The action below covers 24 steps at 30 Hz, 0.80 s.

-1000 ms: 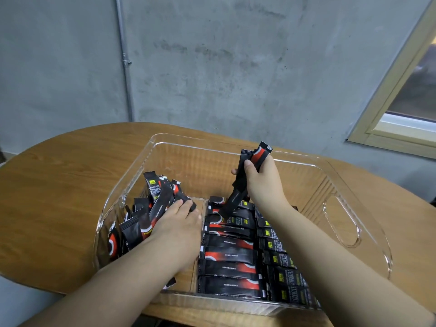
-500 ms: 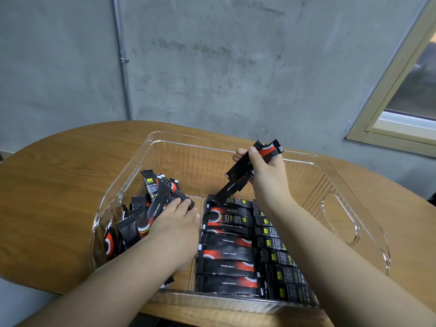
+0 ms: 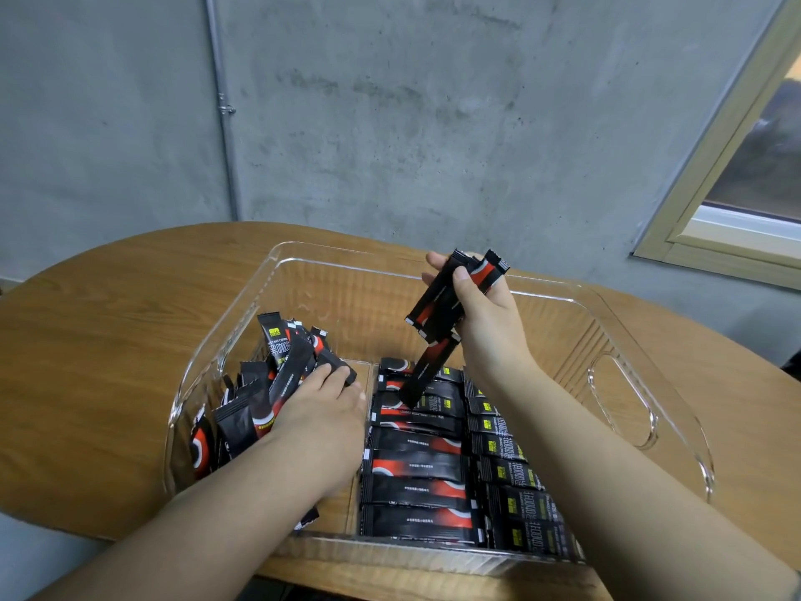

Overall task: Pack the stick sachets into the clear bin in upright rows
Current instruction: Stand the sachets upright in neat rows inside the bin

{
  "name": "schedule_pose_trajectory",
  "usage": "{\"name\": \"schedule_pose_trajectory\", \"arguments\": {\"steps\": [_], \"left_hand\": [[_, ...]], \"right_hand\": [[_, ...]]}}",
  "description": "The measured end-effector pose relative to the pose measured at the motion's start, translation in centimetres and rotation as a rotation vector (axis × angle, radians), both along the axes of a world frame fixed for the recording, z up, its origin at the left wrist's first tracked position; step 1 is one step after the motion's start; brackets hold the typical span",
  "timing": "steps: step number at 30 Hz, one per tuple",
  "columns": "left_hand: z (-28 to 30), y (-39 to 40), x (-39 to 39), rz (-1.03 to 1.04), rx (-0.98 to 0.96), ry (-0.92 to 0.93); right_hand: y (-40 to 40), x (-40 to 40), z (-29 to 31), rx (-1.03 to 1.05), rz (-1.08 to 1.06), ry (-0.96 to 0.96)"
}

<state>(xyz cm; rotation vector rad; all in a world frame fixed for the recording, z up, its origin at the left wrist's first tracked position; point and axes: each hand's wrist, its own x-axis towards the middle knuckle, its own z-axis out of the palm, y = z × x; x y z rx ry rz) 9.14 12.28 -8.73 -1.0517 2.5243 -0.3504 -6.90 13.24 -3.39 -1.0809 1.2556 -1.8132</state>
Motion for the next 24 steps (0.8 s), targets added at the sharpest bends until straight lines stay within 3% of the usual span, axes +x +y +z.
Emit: {"name": "schedule_pose_trajectory", "arguments": {"steps": [6,11,15,20,24], "left_hand": [[-0.1,-0.1,0.1,0.003,0.003,0.003],[0.0,0.0,0.1,-0.002,0.008,-0.005],[0.0,0.0,0.1,-0.003,0.004,-0.001],[0.0,-0.1,0.1,0.0,0.008,-0.013],[0.0,-0.1,0.0,-0.004,0.008,-0.02]], "right_hand": [[-0.3,0.2,0.3,-0.093,0.022,-0.052],[0.2,0.4,1.9,-0.079,-0.152,0.071],[0.9,-1.7,2.3,0.1,-0.215,0.598],[1.6,-3.1,1.4,0.588,0.037,1.448],[1.5,-2.1,0.0,0.806,0.21,1.734]]}}
